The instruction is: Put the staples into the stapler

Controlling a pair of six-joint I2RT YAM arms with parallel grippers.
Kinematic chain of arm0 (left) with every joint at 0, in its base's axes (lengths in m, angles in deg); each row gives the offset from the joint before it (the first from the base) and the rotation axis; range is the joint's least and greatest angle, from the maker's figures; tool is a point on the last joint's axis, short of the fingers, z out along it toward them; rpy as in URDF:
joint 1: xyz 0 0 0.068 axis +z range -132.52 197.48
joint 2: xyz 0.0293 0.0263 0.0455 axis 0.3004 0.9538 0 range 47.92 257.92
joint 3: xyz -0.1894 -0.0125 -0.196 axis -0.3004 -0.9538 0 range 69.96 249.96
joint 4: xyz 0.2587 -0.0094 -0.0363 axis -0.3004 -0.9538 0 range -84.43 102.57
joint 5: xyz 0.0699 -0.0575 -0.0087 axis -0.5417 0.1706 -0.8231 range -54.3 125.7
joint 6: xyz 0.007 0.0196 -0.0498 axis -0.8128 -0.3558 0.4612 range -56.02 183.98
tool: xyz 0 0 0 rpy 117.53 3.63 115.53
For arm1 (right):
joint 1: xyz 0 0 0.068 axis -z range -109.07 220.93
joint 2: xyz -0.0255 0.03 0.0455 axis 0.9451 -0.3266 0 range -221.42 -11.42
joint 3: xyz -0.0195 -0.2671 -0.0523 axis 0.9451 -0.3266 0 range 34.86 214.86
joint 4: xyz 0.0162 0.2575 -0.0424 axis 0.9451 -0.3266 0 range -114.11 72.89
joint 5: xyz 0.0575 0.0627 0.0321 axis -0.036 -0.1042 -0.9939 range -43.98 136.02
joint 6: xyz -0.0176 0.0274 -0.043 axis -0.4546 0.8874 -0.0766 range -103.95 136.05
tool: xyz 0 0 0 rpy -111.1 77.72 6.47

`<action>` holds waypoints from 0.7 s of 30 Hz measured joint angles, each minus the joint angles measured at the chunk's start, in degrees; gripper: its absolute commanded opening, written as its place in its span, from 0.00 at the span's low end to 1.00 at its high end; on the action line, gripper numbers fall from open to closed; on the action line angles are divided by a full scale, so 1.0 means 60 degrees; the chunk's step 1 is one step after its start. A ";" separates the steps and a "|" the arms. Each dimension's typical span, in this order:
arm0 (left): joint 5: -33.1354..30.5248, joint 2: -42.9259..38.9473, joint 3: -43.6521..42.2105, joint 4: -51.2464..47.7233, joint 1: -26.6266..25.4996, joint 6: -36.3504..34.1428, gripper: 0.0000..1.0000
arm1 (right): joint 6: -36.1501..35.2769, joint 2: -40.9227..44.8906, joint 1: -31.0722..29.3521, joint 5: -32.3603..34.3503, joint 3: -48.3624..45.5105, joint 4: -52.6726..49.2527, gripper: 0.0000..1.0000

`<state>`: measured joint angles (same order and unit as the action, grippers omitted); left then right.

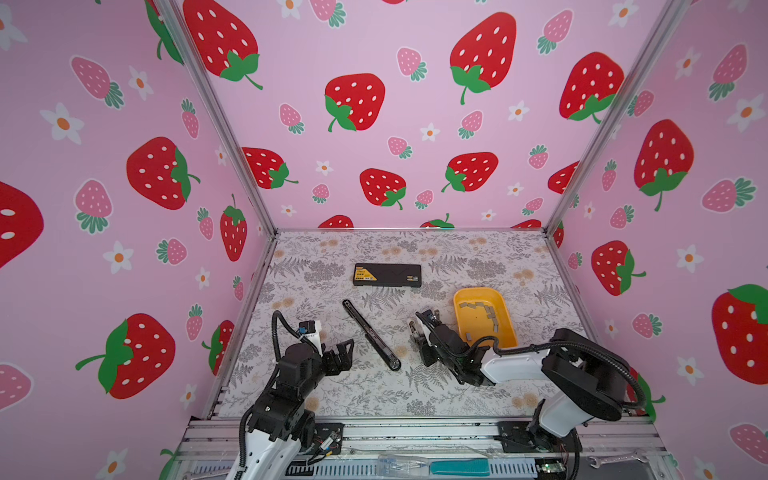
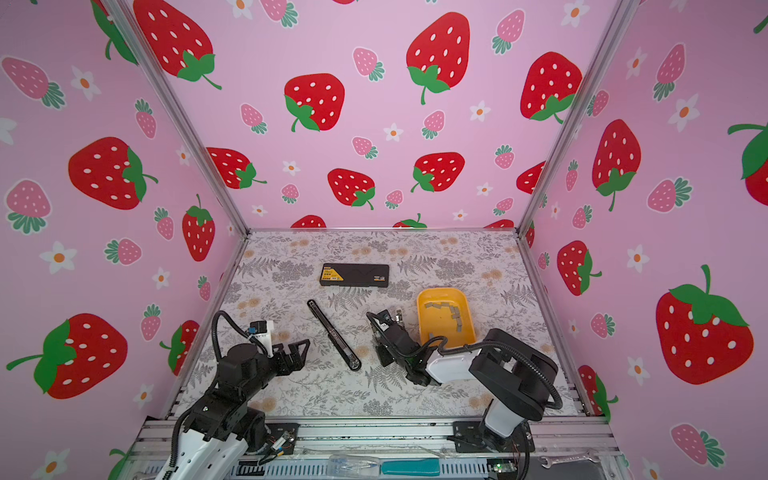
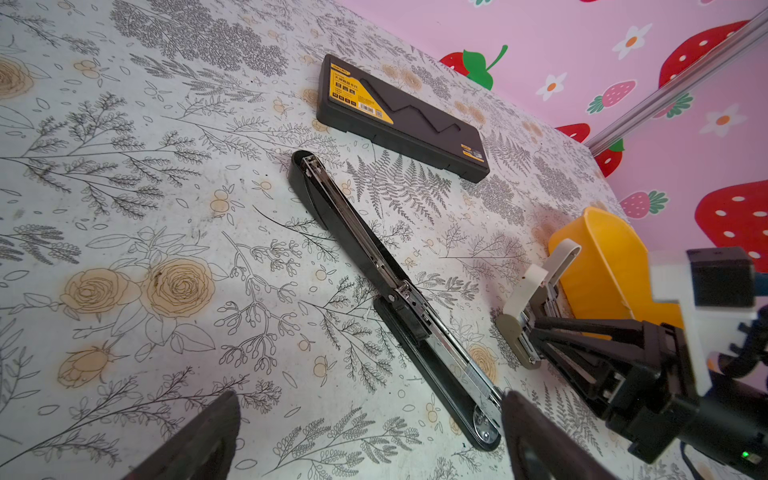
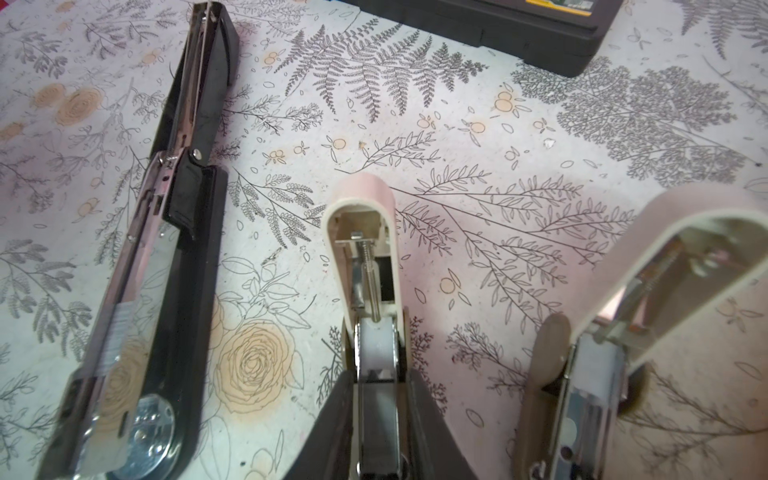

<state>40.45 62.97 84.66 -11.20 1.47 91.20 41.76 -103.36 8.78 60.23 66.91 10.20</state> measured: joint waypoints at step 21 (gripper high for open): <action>-0.0004 0.0000 0.0000 0.0000 0.0000 0.0000 0.99 | 0.0368 0.3963 0.0852 0.1993 0.1311 -0.3774 0.35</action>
<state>40.43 62.97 84.66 -11.20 1.47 91.20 43.97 -79.58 13.90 72.19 74.78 -12.45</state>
